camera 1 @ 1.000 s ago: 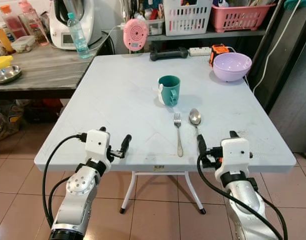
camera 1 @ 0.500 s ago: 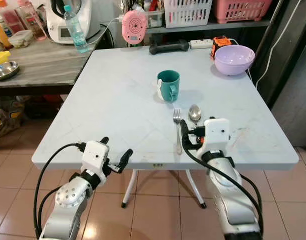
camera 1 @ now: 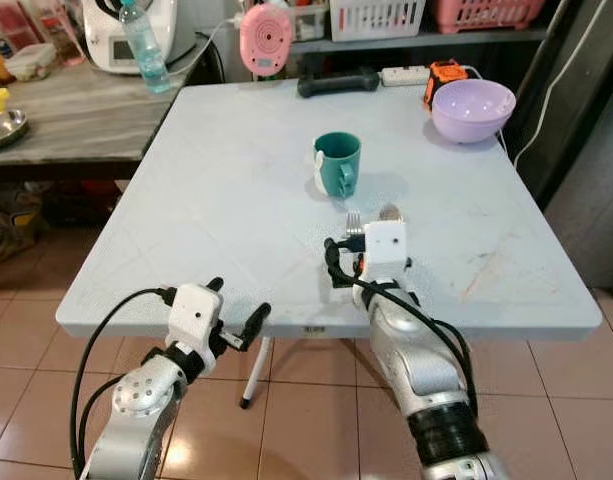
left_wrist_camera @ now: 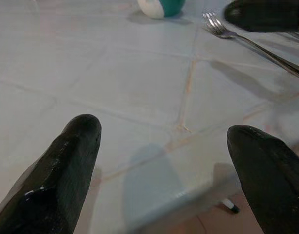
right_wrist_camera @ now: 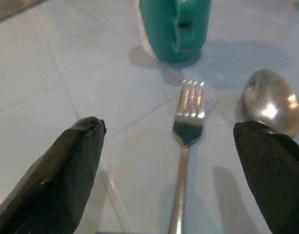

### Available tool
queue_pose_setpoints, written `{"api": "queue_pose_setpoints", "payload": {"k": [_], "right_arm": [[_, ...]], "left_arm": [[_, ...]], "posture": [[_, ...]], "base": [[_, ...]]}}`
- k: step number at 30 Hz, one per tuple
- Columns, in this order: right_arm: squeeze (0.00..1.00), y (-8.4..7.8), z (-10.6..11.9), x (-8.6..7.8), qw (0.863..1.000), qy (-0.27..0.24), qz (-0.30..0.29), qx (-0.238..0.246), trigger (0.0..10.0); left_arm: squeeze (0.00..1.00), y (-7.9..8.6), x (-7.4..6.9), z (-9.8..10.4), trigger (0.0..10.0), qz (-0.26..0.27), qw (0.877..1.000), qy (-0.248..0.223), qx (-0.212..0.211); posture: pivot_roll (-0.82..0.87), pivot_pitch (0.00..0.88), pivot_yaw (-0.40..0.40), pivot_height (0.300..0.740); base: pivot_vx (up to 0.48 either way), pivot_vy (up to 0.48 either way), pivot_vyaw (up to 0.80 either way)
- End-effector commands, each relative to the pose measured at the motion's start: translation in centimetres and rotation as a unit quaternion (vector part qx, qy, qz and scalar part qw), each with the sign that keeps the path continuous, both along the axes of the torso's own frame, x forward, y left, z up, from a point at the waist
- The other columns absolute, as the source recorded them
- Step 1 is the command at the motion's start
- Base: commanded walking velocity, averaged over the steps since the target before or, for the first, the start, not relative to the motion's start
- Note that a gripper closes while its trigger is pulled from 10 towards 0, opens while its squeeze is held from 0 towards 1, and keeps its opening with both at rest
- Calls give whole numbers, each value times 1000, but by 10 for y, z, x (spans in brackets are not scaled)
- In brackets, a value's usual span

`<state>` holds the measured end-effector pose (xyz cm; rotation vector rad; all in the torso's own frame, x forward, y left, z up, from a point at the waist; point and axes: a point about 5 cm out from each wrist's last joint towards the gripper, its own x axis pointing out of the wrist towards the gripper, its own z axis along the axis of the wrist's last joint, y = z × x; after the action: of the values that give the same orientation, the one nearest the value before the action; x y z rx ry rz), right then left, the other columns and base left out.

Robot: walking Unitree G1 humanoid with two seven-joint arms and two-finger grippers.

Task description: Setting the table

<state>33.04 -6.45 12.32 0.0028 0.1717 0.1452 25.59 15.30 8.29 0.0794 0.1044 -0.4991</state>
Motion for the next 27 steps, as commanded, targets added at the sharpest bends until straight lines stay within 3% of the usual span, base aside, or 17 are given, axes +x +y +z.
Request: {"api": "queue_pose_setpoints", "payload": {"k": [1,7,8,9,10,11,12,13,27], "right_arm": [[0,4,-8,-1,1000,25,-2,0,10000],[0,3,-24,-1,997,75,-17,20,10000],[0,3,-27,1,996,82,-23,22,9529],[0,3,-28,3,995,87,-30,26,4784],[0,3,-28,4,995,88,-32,27,4784],[0,4,-28,5,995,88,-32,28,3725],[0,4,-28,5,995,89,-32,28,941],[0,4,-28,6,995,89,-31,29,0],[0,2,-27,14,995,89,-50,20,0]], "left_arm": [[0,1,-2,2,10000,-4,1000,0,2],[0,-2,-2,0,10000,-18,1000,7,-4],[0,-2,-2,-1,10000,-21,1000,8,-5],[0,-3,-2,-1,10000,-24,1000,9,-5],[0,-3,-2,-1,10000,-25,1000,9,-5],[0,-4,-2,-1,10000,-26,1000,9,-6],[0,-4,-2,-1,10000,-27,1000,9,-6],[0,-4,-2,-1,10000,-27,1000,9,-6],[0,-7,-4,-1,10000,-37,999,11,-12]], "posture": [[-55,102,86,740],[-57,102,87,740],[-58,101,87,740],[-58,99,87,740],[-58,99,88,740],[-58,98,87,740],[-58,97,87,740],[-58,96,87,740],[-60,92,88,740]], "base": [[0,0,0],[0,0,0],[0,0,0],[0,0,0],[0,0,0],[0,0,0],[0,0,0],[0,0,0],[0,0,0]]}}
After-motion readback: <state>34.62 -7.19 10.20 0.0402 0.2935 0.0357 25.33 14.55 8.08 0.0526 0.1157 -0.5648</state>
